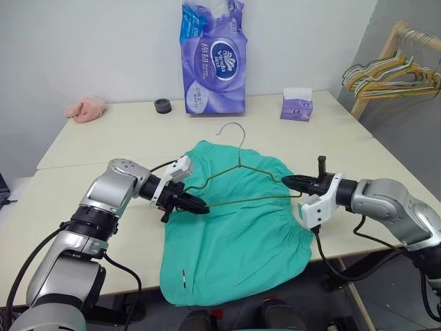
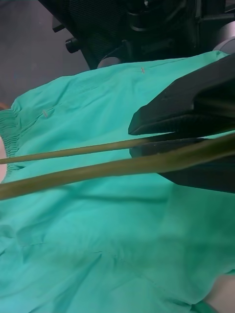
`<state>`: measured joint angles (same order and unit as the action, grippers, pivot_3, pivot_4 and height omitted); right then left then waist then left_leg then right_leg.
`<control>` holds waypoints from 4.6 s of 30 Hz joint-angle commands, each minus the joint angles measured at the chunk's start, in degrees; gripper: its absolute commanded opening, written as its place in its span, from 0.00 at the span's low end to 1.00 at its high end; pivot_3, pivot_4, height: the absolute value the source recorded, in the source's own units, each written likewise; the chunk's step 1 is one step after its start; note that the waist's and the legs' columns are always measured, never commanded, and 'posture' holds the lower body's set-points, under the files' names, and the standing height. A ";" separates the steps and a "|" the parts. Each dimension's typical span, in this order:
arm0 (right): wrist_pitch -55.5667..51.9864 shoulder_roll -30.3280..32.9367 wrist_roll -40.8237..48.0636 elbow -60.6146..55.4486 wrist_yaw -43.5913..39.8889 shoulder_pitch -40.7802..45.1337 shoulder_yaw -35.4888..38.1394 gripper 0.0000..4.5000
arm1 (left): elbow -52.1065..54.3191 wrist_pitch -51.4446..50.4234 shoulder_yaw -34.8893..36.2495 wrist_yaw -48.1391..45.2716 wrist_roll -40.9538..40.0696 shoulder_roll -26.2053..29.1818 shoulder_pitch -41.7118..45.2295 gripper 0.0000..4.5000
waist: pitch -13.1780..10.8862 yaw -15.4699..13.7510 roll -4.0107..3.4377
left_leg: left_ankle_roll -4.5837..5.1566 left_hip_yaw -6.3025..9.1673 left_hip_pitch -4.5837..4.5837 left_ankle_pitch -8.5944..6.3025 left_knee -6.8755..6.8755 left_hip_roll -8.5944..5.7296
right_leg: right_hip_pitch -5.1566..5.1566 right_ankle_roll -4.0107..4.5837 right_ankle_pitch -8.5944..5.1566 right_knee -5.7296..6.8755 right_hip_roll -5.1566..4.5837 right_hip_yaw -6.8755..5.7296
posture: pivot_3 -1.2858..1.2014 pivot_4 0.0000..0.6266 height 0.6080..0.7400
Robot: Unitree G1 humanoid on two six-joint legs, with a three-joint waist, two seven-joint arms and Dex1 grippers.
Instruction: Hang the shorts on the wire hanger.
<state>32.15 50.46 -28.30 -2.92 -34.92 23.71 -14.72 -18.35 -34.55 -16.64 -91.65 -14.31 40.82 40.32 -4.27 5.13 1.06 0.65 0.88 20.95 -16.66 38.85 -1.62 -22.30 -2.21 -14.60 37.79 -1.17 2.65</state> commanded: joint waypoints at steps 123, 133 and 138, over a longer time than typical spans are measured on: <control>-108.58 -5.44 63.42 -30.72 -5.42 -35.74 39.54 0.00 | 5.50 15.31 11.96 21.21 -3.24 -6.18 -5.43 0.59 | -0.02 -0.12 0.01 | -0.13 0.05 -0.01 -0.12 -0.03 0.17 | 0.05 -0.26 -0.21 -0.11 -0.04 -0.09 | 0.45 0.08 1.00; -109.62 -1.98 65.65 -30.75 -5.27 -29.56 33.72 0.00 | 1.71 18.58 12.82 22.86 -1.59 -5.06 -3.65 0.59 | -0.02 -0.17 0.01 | -0.13 0.07 0.00 -0.13 -0.04 0.18 | 0.04 -0.26 -0.21 -0.12 -0.04 -0.09 | 0.45 0.07 1.00; -109.03 -1.63 65.85 -30.56 -4.43 -28.46 31.74 0.00 | 1.32 19.10 12.86 23.05 -1.25 -5.08 -3.57 0.59 | -0.01 -0.21 0.02 | -0.12 0.06 0.01 -0.13 -0.04 0.18 | 0.05 -0.26 -0.21 -0.13 -0.04 -0.09 | 0.46 0.07 1.00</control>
<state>-77.81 48.29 37.13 -32.80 -39.56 -5.49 17.37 -17.65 -16.58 -5.18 -69.13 -15.44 35.16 35.11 -4.28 4.92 1.08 0.53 0.94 20.96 -16.79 38.81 -1.44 -22.26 -2.47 -14.81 37.66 -1.21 2.56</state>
